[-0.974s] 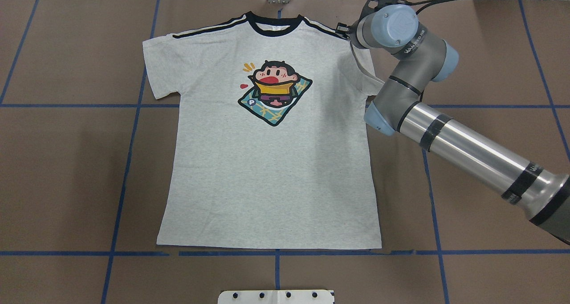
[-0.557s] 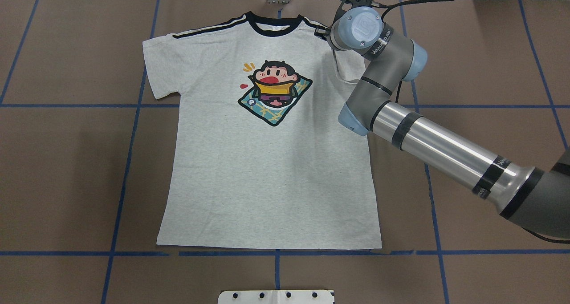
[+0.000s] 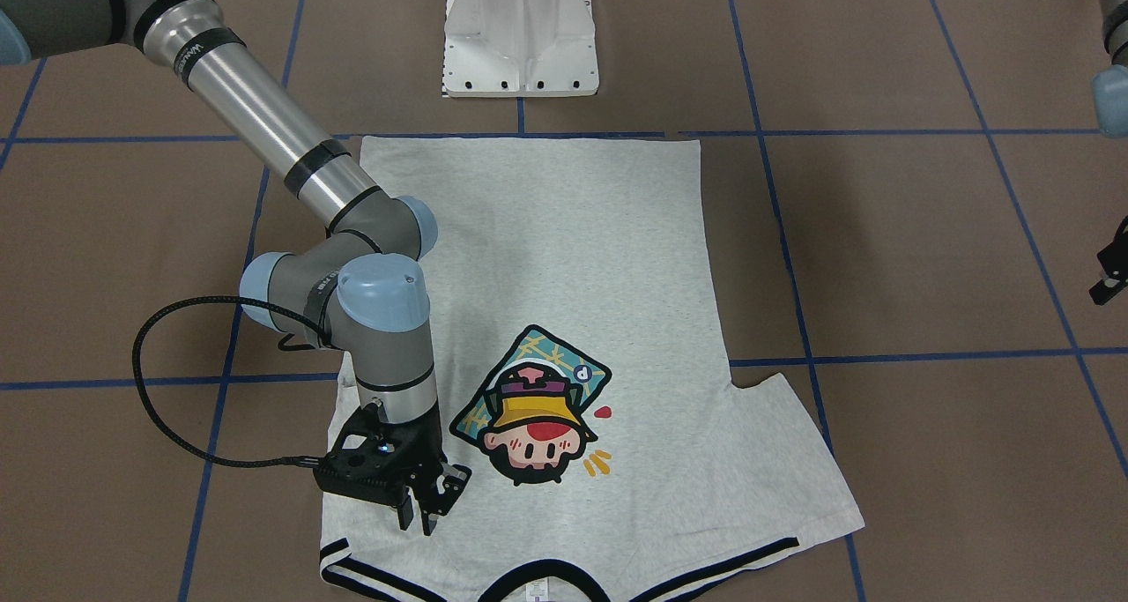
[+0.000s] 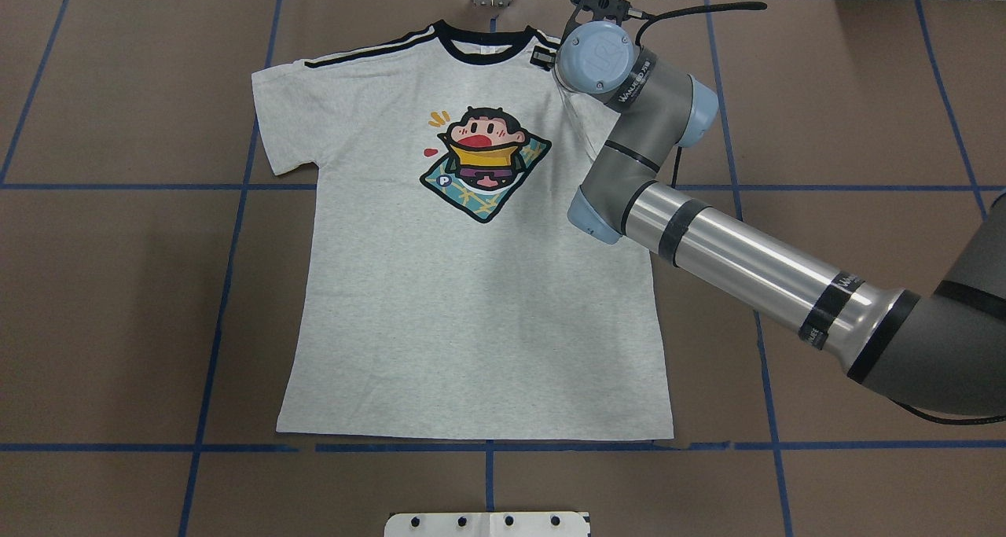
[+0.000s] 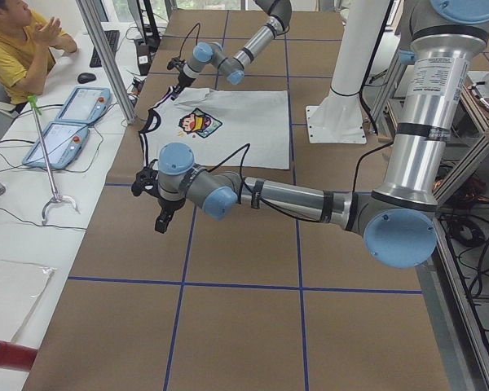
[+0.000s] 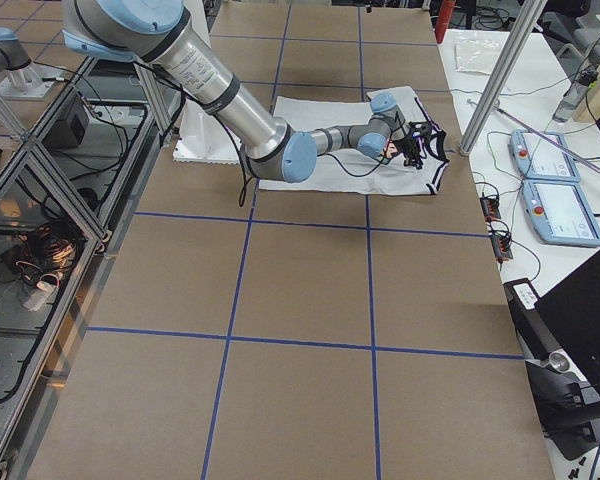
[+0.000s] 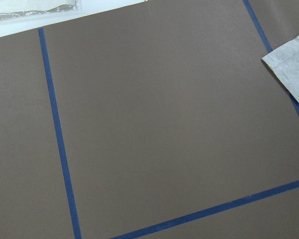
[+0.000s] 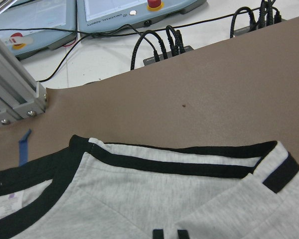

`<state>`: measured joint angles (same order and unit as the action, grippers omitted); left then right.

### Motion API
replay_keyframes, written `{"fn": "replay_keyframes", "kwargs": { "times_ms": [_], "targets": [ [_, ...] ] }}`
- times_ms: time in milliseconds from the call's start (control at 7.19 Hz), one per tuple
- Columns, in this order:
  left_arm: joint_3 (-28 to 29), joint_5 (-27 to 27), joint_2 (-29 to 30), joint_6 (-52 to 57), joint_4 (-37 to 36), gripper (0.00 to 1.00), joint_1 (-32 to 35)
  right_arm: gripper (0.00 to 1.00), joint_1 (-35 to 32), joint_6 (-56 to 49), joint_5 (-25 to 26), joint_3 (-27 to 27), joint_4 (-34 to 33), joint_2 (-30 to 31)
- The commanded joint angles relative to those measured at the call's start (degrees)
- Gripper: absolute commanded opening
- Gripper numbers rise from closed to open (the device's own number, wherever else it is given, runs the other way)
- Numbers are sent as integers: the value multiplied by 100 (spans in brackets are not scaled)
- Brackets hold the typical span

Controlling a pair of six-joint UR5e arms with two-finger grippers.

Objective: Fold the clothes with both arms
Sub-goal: 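Fold the sleeve toward the collar with the right gripper while the left arm approaches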

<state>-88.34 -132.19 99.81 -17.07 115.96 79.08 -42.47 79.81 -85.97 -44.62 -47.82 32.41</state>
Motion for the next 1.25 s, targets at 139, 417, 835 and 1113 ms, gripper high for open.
{"fn": "replay_keyframes", "kwargs": {
  "times_ms": [139, 417, 835, 1113],
  "targets": [
    [552, 26, 703, -1108, 5, 99, -558, 100, -16, 149, -314, -1602, -1039, 306],
    [1236, 0, 1423, -1998, 66, 96, -1023, 100, -24, 105, -682, -2916, -1062, 1317],
    [3186, 235, 2199, -4013, 2537, 80, -1559, 100, -25, 61, -746, -4131, -1053, 2452],
    [3724, 1071, 2787, -5075, 2791, 74, -1973, 100, -33, 52, -728, -4335, -1045, 2865]
  ]
}}
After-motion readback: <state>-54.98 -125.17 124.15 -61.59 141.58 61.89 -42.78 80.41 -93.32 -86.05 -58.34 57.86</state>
